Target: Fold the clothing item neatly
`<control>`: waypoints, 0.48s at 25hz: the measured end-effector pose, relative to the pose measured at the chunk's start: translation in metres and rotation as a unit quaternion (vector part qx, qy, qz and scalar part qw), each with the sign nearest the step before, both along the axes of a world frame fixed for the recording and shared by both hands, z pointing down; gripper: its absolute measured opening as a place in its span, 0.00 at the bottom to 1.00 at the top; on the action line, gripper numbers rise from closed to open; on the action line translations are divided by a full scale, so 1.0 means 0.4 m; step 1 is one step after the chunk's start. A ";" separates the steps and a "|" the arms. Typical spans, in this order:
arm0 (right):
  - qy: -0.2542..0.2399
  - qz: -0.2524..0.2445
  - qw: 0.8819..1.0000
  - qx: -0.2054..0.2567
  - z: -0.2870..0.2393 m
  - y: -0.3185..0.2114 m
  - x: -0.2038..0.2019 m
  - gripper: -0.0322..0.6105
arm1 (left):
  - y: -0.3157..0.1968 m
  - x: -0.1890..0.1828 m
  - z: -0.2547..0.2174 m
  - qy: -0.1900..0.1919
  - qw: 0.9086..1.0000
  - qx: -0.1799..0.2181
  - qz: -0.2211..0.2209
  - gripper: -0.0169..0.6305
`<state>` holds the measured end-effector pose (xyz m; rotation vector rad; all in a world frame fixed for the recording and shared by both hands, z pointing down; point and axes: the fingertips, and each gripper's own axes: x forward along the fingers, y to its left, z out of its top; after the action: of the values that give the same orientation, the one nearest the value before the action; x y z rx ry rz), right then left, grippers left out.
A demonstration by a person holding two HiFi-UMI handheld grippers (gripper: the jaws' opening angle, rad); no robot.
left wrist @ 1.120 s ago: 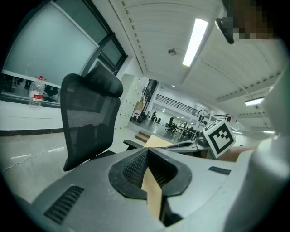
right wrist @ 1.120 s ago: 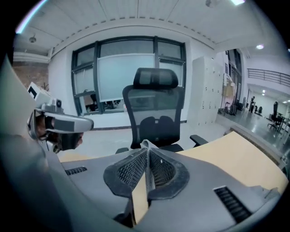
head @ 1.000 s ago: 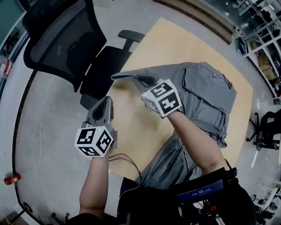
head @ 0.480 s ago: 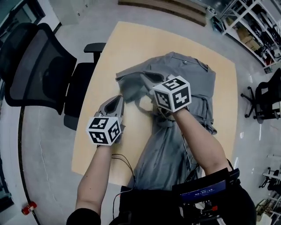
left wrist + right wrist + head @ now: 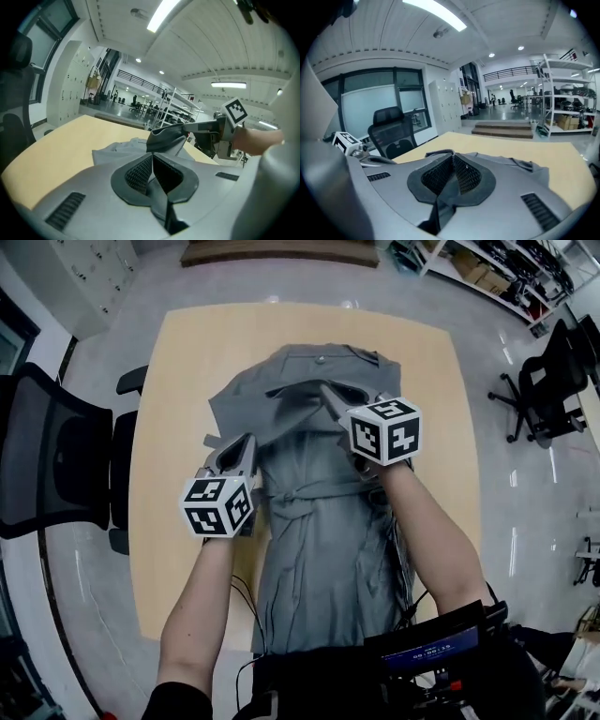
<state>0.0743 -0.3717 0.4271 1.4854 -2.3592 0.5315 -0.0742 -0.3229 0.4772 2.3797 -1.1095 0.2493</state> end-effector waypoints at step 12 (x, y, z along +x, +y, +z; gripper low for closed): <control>-0.068 0.148 0.984 -0.079 0.207 0.103 0.415 0.09 | -0.006 0.197 0.102 -0.074 0.996 -0.024 0.043 0.02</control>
<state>0.2404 -0.3304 0.5098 1.7836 -2.1417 0.8966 0.0044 -0.3253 0.5182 2.4011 -1.0551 0.4839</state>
